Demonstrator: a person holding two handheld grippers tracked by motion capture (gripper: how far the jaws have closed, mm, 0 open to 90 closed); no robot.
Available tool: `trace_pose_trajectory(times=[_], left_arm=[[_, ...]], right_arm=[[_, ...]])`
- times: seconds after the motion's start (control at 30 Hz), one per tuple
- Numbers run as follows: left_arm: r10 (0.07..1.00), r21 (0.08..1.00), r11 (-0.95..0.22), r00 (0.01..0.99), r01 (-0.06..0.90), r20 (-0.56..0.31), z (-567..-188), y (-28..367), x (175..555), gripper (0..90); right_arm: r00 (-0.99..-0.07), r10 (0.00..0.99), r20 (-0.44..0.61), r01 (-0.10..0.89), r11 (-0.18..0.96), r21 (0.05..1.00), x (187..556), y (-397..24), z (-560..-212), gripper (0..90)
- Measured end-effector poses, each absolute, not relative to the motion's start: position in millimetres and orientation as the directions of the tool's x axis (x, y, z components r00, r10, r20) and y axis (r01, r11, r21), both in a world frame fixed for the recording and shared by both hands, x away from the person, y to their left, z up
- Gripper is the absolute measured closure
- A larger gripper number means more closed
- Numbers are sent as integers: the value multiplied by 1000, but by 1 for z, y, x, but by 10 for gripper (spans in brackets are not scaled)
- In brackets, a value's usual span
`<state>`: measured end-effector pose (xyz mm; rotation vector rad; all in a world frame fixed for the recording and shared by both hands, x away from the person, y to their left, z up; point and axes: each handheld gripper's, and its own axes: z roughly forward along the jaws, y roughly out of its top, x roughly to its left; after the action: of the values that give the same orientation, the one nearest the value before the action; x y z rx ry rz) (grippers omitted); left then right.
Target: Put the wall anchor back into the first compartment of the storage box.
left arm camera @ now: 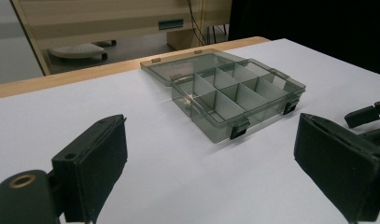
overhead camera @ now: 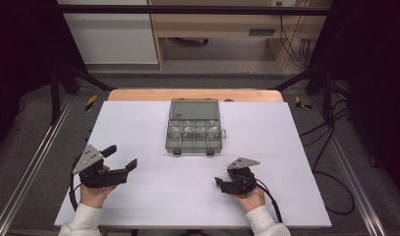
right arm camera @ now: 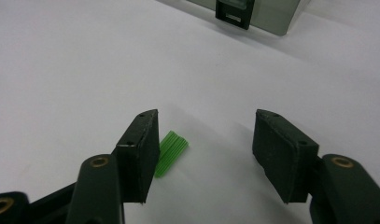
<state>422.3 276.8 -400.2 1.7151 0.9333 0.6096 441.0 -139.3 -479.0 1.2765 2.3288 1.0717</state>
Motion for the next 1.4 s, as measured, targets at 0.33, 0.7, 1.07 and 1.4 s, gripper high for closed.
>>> trace_pose_trajectory(times=[0.33,0.7,1.07,1.4], left_arm=[[822,944,-156,569,291,-40,-400,276,422,96],[822,942,-159,568,295,-39,-400,275,422,97],[821,942,-161,569,295,-38,-400,275,422,98],[820,941,-163,570,297,-38,-400,275,422,100]], right_arm=[[-568,816,106,614,335,714,436,-139,-480,514],[-592,794,135,614,336,714,430,-138,-479,670],[-563,815,135,627,315,713,428,-137,-481,728],[-591,793,145,625,337,704,428,-138,-481,835]])
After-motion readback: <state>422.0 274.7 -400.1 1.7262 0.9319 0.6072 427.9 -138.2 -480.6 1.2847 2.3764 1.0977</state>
